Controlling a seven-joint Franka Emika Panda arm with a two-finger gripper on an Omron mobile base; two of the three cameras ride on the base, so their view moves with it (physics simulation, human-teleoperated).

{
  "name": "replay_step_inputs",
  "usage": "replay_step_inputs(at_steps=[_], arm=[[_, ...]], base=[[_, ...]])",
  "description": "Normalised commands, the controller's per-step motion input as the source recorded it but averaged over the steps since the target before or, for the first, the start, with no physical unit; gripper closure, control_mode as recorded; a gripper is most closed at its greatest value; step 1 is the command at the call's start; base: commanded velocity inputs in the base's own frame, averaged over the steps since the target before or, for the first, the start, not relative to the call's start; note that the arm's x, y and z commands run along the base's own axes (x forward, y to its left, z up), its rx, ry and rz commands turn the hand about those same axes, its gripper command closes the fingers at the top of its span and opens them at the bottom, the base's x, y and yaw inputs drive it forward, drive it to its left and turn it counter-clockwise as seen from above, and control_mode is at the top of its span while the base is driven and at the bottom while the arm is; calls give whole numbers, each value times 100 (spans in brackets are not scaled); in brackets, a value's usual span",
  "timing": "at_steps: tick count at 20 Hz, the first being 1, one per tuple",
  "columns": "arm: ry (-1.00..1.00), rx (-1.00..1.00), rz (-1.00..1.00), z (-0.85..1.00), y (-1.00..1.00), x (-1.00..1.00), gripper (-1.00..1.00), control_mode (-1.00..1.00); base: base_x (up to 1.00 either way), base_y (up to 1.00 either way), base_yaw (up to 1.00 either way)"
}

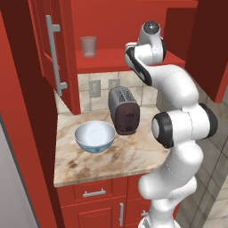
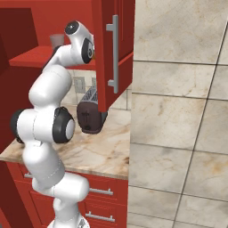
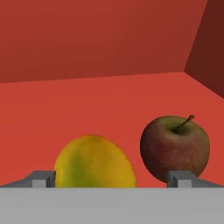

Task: Open the cabinet. Pick the mango and apple from the cabinet and place them into the bowl. Then close the cabinet.

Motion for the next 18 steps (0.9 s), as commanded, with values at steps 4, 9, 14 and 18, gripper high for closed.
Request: replay_step_inputs(at_steps=[4, 9, 14, 18], arm=[[0, 0, 0, 0, 0, 28, -100, -100], [0, 0, 0, -7, 0, 20, 100, -100], [7, 0, -2, -7, -1, 5, 100, -100], [0, 0, 0, -1, 0, 0, 100, -100]], base=[[0, 0, 0], [0, 0, 0], [0, 0, 0], [0, 0, 0]])
